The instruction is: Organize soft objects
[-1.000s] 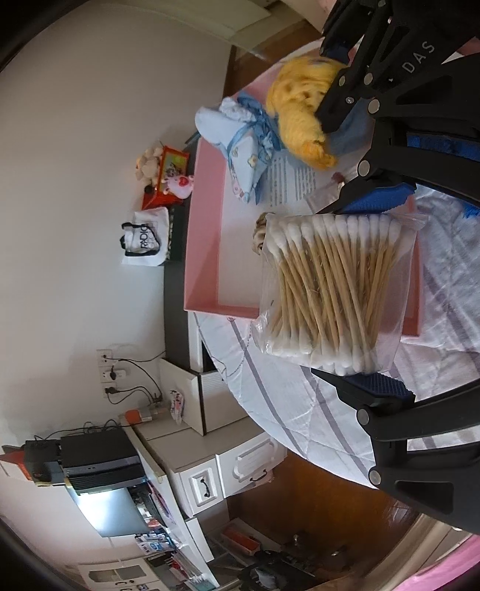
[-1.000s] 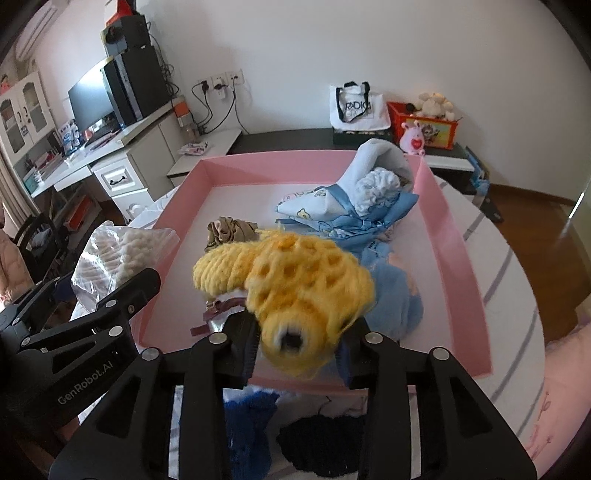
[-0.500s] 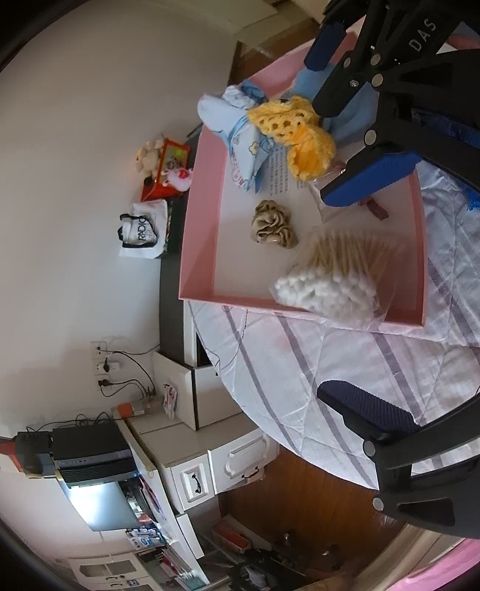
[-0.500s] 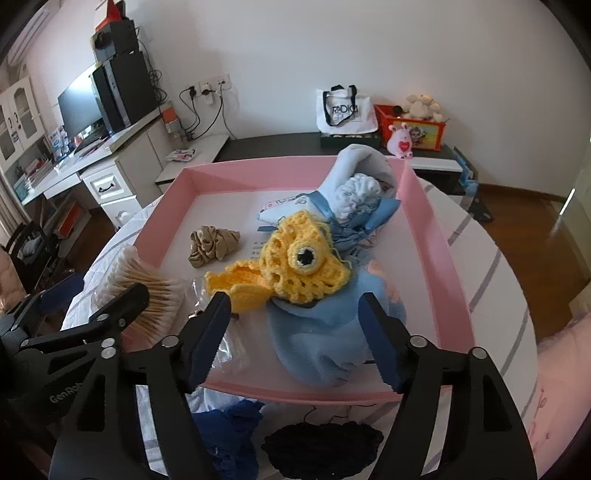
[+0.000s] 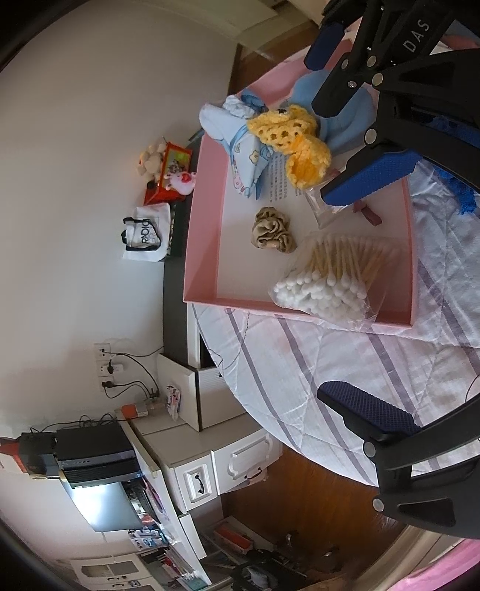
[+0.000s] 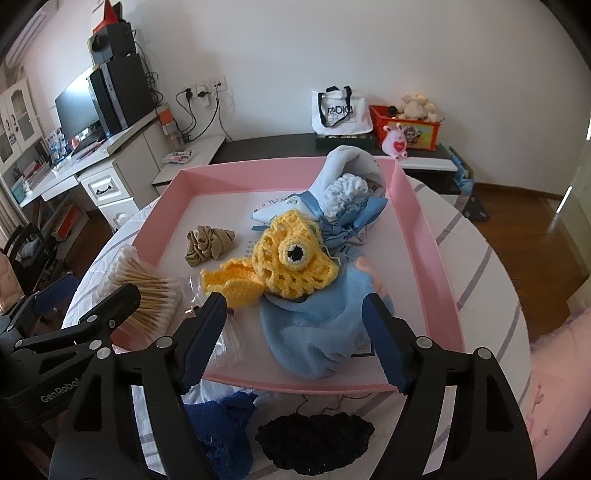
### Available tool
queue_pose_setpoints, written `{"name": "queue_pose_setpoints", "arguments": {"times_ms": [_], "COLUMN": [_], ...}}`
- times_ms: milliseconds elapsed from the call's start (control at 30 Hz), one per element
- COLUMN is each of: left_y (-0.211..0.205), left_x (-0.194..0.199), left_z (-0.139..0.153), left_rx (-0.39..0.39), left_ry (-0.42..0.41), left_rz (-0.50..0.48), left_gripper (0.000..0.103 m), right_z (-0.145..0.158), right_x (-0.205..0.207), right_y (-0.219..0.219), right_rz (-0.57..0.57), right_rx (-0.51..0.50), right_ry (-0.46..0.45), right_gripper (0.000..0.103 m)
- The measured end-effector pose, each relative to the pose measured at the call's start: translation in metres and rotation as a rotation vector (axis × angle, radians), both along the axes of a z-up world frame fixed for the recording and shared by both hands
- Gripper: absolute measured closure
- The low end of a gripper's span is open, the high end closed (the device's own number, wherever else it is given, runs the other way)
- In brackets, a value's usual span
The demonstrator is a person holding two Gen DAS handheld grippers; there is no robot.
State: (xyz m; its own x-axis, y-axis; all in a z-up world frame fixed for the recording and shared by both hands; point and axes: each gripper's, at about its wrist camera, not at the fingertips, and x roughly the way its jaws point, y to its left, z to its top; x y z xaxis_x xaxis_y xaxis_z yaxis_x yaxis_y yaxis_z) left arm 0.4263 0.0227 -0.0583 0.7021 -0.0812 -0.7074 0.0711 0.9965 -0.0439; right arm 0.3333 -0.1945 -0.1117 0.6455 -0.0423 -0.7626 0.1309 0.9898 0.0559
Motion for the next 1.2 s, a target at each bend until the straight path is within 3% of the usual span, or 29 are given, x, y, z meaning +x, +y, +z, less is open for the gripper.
{"name": "queue_pose_setpoints", "arguments": {"times_ms": [567, 1067, 1200], "left_y": [-0.006, -0.024, -0.029], "left_x": [-0.036, -0.098, -0.117], "left_z": [0.019, 0.043, 0.049], "left_rx": [0.007, 0.009, 0.011], "left_ry": [-0.025, -0.096, -0.116], "left_rz": [0.004, -0.011, -0.010], "left_gripper": [0.009, 0.008, 0.005], "right_z": [0.018, 0.041, 0.048], "right_x": [-0.030, -0.077, -0.094], "right_y": [-0.001, -0.009, -0.011], "right_rz": [-0.009, -0.015, -0.022], "right_rx": [-0.009, -0.019, -0.031], "right_ry": [-0.041, -0.103, -0.128], "right_gripper": [0.029, 0.029, 0.020]}}
